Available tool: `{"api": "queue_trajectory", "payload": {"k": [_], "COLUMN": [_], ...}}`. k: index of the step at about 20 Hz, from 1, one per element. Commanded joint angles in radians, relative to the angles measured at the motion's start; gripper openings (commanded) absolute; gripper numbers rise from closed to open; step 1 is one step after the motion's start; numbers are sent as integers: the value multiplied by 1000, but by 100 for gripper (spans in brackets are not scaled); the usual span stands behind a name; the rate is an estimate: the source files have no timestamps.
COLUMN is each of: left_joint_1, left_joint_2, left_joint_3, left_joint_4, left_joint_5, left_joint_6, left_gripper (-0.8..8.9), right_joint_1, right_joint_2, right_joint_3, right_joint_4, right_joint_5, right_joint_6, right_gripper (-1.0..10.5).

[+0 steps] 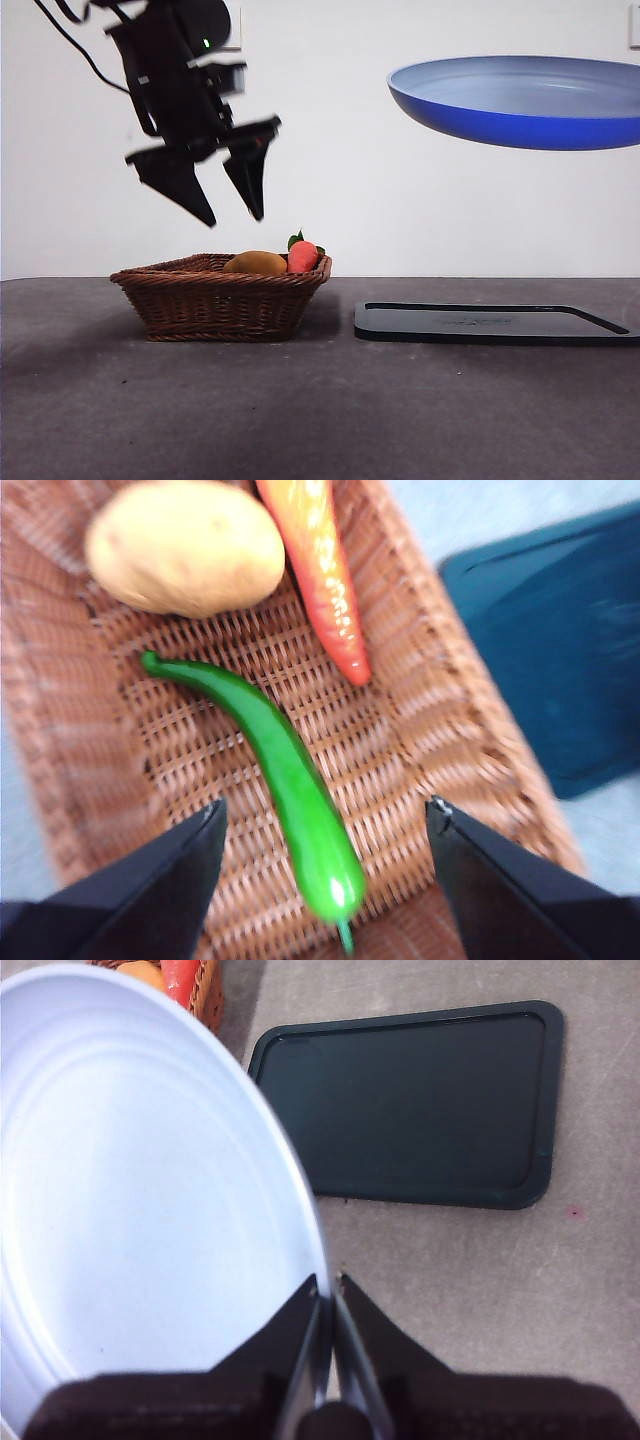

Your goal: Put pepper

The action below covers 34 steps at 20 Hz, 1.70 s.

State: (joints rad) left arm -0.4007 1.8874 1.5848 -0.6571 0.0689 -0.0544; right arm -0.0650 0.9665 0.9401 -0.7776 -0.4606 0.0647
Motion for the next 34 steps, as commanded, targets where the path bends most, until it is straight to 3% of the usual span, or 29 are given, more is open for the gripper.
{"api": "queue_trajectory", "payload": {"k": [1,10,24,34], "left_joint_1": [-6,-17,-31,-32], "left_joint_2": [61,182,199,198], "left_joint_3": [24,24,24,24], "left_joint_4": [11,27,-28,-70], "left_joint_5": [-16,-16,-43,-40], "left_joint_6": [-6,-33,-51,-59], "left_gripper": [335,335,330,121], "right_joint_1": [-1,0,0,0], "right_joint_2": [6,6,7,6], "right_joint_3": [15,15,15,15], "right_joint_4": [12,13,13,13], "right_joint_5": [-5,-5,-5,-5], "right_joint_6": [14,13,5,-2], "right_gripper": [3,3,3,3]}}
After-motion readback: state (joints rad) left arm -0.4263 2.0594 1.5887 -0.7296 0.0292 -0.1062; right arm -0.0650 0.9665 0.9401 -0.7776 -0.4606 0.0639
